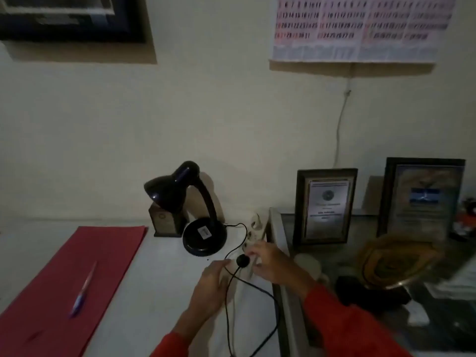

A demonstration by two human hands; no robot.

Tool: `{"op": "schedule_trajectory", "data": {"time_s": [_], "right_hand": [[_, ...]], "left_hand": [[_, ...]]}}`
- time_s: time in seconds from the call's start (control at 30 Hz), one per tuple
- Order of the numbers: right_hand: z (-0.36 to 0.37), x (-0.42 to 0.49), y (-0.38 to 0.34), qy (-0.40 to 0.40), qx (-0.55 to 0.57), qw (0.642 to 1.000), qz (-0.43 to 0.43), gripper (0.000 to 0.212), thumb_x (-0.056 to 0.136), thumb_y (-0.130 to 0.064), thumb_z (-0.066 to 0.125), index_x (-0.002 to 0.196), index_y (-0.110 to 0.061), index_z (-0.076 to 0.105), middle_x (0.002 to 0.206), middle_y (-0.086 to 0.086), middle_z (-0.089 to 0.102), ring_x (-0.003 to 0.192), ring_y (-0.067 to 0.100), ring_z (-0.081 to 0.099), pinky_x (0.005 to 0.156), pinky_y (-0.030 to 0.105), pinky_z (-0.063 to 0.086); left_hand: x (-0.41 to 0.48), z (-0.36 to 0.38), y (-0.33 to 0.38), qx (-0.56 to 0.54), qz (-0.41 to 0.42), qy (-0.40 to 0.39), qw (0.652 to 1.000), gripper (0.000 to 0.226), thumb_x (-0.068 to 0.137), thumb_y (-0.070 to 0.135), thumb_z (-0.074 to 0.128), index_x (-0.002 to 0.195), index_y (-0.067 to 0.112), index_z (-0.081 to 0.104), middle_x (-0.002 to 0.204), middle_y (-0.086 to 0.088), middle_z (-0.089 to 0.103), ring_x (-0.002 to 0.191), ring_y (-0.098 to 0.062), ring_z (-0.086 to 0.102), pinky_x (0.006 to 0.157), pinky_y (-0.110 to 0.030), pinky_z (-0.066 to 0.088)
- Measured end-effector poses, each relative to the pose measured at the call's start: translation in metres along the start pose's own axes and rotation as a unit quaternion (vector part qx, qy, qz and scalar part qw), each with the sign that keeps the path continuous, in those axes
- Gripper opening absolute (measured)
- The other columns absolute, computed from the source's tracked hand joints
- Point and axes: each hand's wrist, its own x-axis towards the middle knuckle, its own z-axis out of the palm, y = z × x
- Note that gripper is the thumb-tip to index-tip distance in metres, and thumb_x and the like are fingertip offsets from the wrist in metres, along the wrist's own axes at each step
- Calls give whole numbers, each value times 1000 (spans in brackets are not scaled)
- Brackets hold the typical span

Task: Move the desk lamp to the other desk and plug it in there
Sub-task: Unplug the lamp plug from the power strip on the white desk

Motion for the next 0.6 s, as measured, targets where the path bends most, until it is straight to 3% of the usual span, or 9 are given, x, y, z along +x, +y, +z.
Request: {"op": "schedule_trajectory", "data": {"time_s": [0.17,0.3,0.43,0.6], "right_hand": [[9,18,11,8,-86,996,9,29,78,-16,60,107,-18,62,113,3,59,106,23,55,80,33,48],[9,28,12,-29,-131,991,8,31,82,-19,58,113,-19,61,114,6,58,107,26,55,84,34,45],[11,38,12,-67,-139,988,25,32,83,-20,60,116,-18,61,117,9,57,108,28,54,85,35,46],[13,45,12,-59,-148,987,32,26,83,-22,61,109,-17,61,116,8,57,107,27,54,82,35,46]], "left_hand": [[28,22,-7,2,20,-2,1000,43,91,10,54,134,12,47,134,-8,53,121,-23,49,100,-20,32],[40,31,-14,-11,68,14,998,45,83,13,66,126,15,55,123,-5,59,111,-21,56,95,-16,37],[39,34,-17,-36,64,42,996,45,81,27,67,125,23,56,115,9,56,103,-9,55,88,-14,41],[43,30,-11,-88,49,42,994,45,76,17,74,117,27,60,106,7,60,90,-9,60,76,-6,43]]}}
